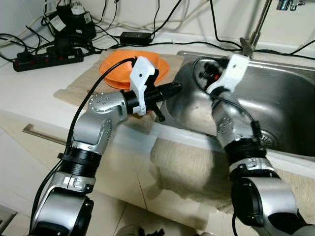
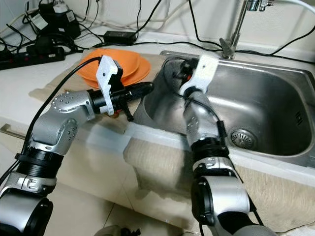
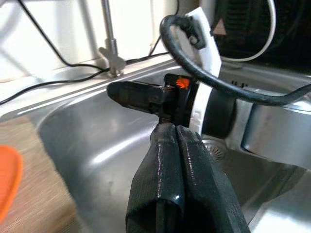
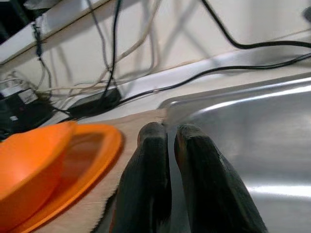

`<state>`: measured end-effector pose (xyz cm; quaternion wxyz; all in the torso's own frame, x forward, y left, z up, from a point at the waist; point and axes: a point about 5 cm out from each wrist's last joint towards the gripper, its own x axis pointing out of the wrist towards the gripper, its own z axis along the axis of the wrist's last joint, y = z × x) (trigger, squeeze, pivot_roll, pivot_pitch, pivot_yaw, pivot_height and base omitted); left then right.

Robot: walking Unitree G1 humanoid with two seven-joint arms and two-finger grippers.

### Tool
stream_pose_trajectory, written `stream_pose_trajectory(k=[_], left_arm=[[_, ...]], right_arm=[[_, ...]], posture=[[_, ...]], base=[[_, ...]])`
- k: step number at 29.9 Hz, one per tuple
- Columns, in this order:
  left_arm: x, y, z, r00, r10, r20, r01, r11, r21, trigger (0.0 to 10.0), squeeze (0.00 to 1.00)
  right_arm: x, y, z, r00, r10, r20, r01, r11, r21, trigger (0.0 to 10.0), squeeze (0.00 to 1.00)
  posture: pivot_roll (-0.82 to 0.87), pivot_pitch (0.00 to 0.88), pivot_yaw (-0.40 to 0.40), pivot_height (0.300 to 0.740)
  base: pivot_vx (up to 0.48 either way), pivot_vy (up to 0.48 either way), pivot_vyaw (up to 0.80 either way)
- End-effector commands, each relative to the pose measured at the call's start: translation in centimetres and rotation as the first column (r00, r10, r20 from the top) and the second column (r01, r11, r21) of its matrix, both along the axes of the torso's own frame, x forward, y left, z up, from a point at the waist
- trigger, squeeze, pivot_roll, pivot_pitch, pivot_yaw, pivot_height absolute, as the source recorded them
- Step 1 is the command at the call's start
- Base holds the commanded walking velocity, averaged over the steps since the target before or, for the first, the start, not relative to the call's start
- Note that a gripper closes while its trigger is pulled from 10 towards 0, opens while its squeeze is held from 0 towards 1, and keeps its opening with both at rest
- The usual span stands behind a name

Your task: Kitchen organization

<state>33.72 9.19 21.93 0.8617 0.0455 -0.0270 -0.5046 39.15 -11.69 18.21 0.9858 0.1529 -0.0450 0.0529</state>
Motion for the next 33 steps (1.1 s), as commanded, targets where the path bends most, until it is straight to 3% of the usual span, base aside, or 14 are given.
stream_pose_trajectory(k=[1, 5, 10, 11, 12, 13, 14, 16, 18, 19, 20, 21, 26, 33], left_arm=[[0.5, 0.8, 0.3, 0.999, 0.04, 0.014, -0.04, 0.999, 0.026, 10.0, 0.0], [1.2, 2.0, 0.4, 0.996, 0.09, 0.019, -0.091, 0.995, 0.046, 10.0, 0.0], [2.1, 3.7, 0.0, 0.987, 0.161, 0.03, -0.163, 0.982, 0.1, 10.0, 0.0], [2.4, 4.2, 0.0, 0.983, 0.18, 0.032, -0.182, 0.977, 0.108, 10.0, 0.09], [2.7, 4.8, 0.0, 0.979, 0.203, 0.034, -0.206, 0.971, 0.121, 10.0, 0.42], [2.7, 4.8, 0.0, 0.979, 0.203, 0.034, -0.206, 0.971, 0.121, 10.0, 0.42], [2.8, 5.0, -0.1, 0.977, 0.212, 0.033, -0.215, 0.969, 0.124, 10.0, 0.82], [3.0, 5.3, -0.2, 0.974, 0.224, 0.026, -0.226, 0.966, 0.129, 10.0, 0.72], [3.2, 5.5, -0.5, 0.971, 0.239, 0.019, -0.239, 0.961, 0.139, 10.0, 0.71], [3.5, 5.9, -0.8, 0.967, 0.253, 0.013, -0.252, 0.955, 0.158, 10.0, 0.84], [3.5, 5.9, -0.8, 0.967, 0.253, 0.013, -0.252, 0.955, 0.158, 10.0, 0.84], [3.6, 6.6, -1.1, 0.963, 0.268, 0.014, -0.266, 0.946, 0.185, 10.0, 1.0], [4.0, 8.2, -1.2, 0.957, 0.29, 0.026, -0.287, 0.924, 0.252, 10.0, 1.0], [4.1, 8.6, -1.6, 0.961, 0.275, 0.025, -0.27, 0.914, 0.302, 10.0, 1.0]], right_arm=[[0.2, 1.0, 2.0, 0.996, 0.029, 0.08, -0.029, 1.0, -0.009, 10.0, 0.0], [-0.4, 3.0, 3.0, 0.983, 0.12, 0.14, -0.113, 0.992, -0.059, 10.0, 0.0], [-2.0, 5.5, 2.4, 0.952, 0.263, 0.155, -0.247, 0.962, -0.115, 10.0, 0.0], [-2.5, 5.9, 2.0, 0.944, 0.295, 0.146, -0.278, 0.953, -0.122, 10.0, 0.0], [-3.3, 6.3, 1.5, 0.934, 0.329, 0.137, -0.312, 0.941, -0.128, 10.0, 0.0], [-3.3, 6.3, 1.5, 0.934, 0.329, 0.137, -0.312, 0.941, -0.128, 10.0, 0.0], [-3.6, 6.3, 1.2, 0.932, 0.337, 0.134, -0.32, 0.938, -0.129, 10.0, 0.0], [-3.9, 6.1, 0.7, 0.935, 0.335, 0.117, -0.322, 0.94, -0.114, 10.0, 0.0], [-4.1, 6.0, 0.4, 0.936, 0.335, 0.105, -0.325, 0.94, -0.102, 10.0, 0.0], [-4.4, 6.0, 0.3, 0.934, 0.343, 0.1, -0.335, 0.938, -0.094, 10.0, 0.0], [-4.4, 6.0, 0.3, 0.934, 0.343, 0.1, -0.335, 0.938, -0.094, 10.0, 0.0], [-4.8, 6.0, 0.4, 0.924, 0.367, 0.102, -0.361, 0.929, -0.076, 10.0, 0.0], [-5.7, 5.9, 0.7, 0.905, 0.41, 0.112, -0.406, 0.912, -0.062, 10.0, 0.0], [-5.9, 5.5, 0.4, 0.912, 0.401, 0.089, -0.398, 0.916, -0.05, 10.0, 0.0]], posture=[[0.09, 0.0, 0.075, 0.74], [0.09, 0.0, 0.069, 0.74], [0.09, 0.0, 0.063, 0.74], [0.09, 0.0, 0.063, 0.74], [0.08, 0.0, 0.064, 0.74], [0.08, 0.0, 0.064, 0.74], [0.08, 0.0, 0.065, 0.74], [0.08, 0.0, 0.065, 0.74], [0.07, 0.0, 0.067, 0.74], [0.07, 0.0, 0.069, 0.74], [0.07, 0.0, 0.069, 0.74], [0.07, 0.0, 0.071, 0.74], [0.07, 0.0, 0.077, 0.74], [0.07, 0.0, 0.079, 0.74]], base=[[0.0, 0.0, 0.0], [0.0, 0.0, 0.0], [0.0, 0.0, 0.0], [0.0, 0.0, 0.0], [0.0, 0.0, 0.0], [0.0, 0.0, 0.0], [0.0, 0.0, 0.0], [0.0, 0.0, 0.0], [0.0, 0.0, 0.0], [0.0, 0.0, 0.0], [0.0, 0.0, 0.0], [0.0, 0.0, 0.0], [0.0, 0.0, 0.0], [0.0, 0.0, 0.0]])
